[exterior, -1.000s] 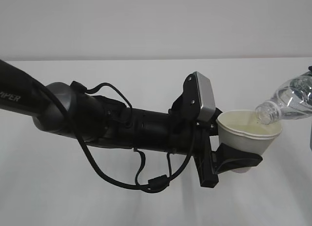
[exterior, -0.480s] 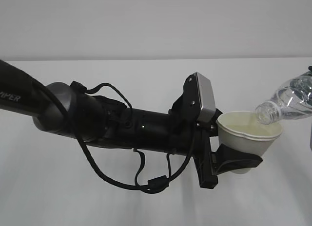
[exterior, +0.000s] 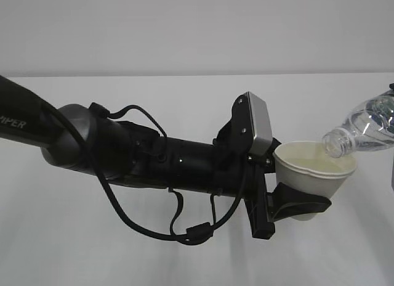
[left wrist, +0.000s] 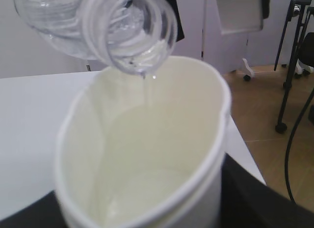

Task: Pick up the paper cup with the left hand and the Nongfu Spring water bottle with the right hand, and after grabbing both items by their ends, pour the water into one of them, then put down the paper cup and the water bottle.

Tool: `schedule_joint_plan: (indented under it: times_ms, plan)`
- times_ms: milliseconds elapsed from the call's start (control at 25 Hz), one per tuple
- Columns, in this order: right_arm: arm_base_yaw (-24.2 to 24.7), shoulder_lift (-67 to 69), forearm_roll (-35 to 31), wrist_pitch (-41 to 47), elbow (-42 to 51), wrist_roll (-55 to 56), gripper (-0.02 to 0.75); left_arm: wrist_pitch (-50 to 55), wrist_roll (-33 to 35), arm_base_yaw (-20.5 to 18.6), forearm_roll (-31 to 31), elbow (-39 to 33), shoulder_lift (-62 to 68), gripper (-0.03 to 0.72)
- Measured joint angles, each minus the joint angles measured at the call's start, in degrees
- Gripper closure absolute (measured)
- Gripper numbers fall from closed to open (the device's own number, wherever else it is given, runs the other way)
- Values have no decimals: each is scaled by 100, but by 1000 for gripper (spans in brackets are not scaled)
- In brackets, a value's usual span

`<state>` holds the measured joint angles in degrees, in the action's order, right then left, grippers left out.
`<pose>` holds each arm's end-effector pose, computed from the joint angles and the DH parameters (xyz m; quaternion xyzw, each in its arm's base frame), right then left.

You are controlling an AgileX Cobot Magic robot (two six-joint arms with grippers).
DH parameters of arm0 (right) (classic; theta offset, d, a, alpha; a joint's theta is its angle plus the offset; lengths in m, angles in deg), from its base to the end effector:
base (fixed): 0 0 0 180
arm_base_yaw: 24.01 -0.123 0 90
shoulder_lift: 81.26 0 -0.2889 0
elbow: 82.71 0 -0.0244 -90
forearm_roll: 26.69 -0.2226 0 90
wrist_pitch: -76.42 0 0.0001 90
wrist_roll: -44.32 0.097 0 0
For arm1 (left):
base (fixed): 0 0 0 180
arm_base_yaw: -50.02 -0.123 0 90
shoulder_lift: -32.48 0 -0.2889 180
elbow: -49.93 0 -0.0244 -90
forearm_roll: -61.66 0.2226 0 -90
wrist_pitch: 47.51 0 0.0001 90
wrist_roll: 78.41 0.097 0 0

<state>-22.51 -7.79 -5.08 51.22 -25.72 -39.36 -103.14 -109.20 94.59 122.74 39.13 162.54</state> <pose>0.1950 0.0101 0.2462 -0.6512 0.4679 -0.4326 0.4122 0.2429 -0.3376 0.1688 0.5692 0.5186 -0.4451 0.4571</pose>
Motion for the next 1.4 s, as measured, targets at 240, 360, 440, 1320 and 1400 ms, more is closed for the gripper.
schedule_joint_plan:
  times_ms: [240, 360, 440, 1320, 1400]
  plan:
    - [0, 0, 0, 0, -11, -35, 291, 0, 0, 0, 0, 0, 0, 264]
    - [0, 0, 0, 25, -51, -45, 291, 0, 0, 0, 7, 0, 5, 264]
    - [0, 0, 0, 25, -87, -45, 291, 0, 0, 0, 7, 0, 5, 264]
    - [0, 0, 45, 139, -87, -153, 291, 10, -20, 0, 22, 0, 5, 265]
    - [0, 0, 45, 139, -87, -153, 291, 10, -20, 0, 22, 0, 5, 265]
